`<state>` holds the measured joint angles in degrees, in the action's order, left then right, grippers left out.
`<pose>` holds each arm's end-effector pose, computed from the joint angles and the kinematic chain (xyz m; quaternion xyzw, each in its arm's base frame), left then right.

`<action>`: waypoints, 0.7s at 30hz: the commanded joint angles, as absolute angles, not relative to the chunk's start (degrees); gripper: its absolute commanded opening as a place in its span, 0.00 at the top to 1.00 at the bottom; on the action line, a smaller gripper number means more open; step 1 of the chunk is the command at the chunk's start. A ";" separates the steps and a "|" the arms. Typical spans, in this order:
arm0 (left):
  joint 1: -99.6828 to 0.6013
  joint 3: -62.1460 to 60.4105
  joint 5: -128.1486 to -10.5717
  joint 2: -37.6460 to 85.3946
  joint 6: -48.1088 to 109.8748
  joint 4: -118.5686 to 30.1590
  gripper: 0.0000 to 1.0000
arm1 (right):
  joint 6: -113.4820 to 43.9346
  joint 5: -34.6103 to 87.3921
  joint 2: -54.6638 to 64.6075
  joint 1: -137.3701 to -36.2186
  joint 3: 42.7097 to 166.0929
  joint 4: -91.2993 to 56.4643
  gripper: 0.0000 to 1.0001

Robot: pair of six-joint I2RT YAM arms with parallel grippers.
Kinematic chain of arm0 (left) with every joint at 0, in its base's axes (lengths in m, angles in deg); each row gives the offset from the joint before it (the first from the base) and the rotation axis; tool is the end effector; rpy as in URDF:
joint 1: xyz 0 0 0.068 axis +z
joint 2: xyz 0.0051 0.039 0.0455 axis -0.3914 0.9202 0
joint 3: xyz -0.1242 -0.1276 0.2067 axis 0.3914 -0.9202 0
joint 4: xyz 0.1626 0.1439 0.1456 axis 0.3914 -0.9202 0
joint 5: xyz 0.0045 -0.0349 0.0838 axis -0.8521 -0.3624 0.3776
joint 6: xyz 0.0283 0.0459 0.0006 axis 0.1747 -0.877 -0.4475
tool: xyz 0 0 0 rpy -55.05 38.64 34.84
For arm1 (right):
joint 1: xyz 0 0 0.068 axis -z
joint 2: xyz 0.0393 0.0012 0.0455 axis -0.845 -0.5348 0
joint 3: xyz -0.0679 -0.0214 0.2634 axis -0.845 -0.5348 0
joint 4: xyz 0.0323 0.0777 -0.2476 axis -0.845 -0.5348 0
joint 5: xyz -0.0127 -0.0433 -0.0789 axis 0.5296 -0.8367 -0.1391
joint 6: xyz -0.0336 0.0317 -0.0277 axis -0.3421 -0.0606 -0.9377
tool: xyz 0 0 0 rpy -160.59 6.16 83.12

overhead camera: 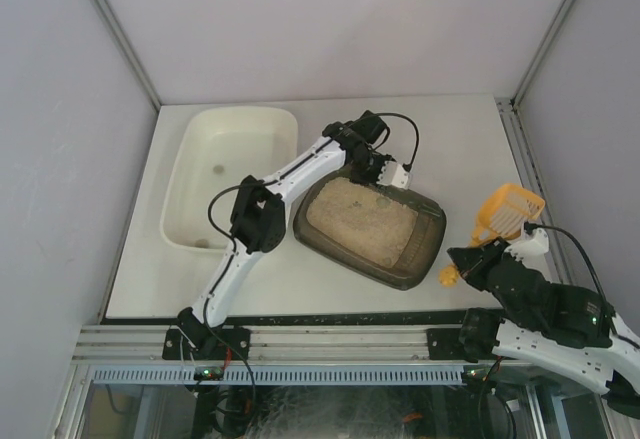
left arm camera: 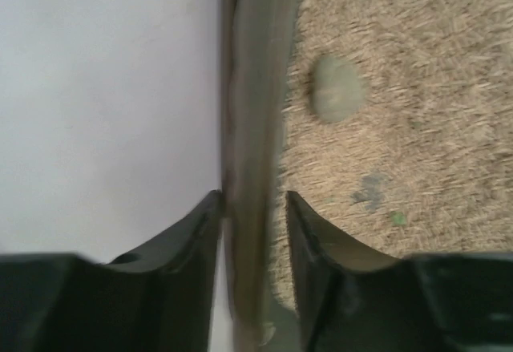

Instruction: Clean the litter box

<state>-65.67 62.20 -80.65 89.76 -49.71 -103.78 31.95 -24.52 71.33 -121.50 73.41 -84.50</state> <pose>0.3773 -0.3635 0.2161 0.8155 0.5068 -0.1094 0.2574 0.0334 0.0126 0.2937 0.2324 0.8178 0.2609 0.4572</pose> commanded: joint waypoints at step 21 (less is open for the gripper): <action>-61.05 59.67 -74.88 80.03 3.03 -103.01 1.00 | 31.10 -25.53 69.83 -121.84 73.53 -82.11 1.00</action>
